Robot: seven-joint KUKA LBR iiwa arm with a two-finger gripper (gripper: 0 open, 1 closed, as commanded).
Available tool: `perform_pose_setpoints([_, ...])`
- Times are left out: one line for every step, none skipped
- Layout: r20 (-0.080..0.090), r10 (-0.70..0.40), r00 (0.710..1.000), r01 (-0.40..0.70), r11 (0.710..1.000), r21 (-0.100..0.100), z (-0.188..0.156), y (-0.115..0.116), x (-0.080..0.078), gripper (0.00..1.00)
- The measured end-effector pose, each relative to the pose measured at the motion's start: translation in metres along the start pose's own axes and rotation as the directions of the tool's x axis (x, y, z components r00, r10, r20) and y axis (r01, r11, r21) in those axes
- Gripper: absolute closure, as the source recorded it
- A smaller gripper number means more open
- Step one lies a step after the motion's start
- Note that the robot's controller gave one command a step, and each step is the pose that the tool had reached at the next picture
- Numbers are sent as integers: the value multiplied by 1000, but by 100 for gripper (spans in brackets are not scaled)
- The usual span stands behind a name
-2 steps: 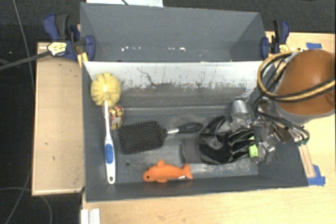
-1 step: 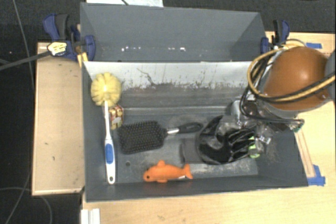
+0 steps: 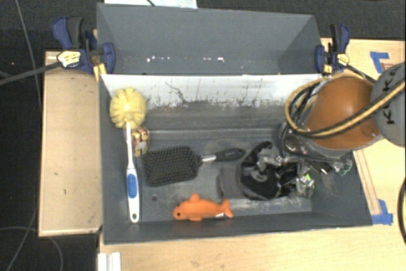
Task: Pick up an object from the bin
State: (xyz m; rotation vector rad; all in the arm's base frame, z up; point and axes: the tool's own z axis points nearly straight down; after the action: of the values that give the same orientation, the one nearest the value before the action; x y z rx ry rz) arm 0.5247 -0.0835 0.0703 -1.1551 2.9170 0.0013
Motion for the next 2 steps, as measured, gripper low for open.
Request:
perform_pose_setpoints([2, -457, 890, 457, 890, -2, 0, -10, -7, 100])
perform_pose_setpoints([2, -456, 890, 456, 890, -2, 0, -10, -7, 100])
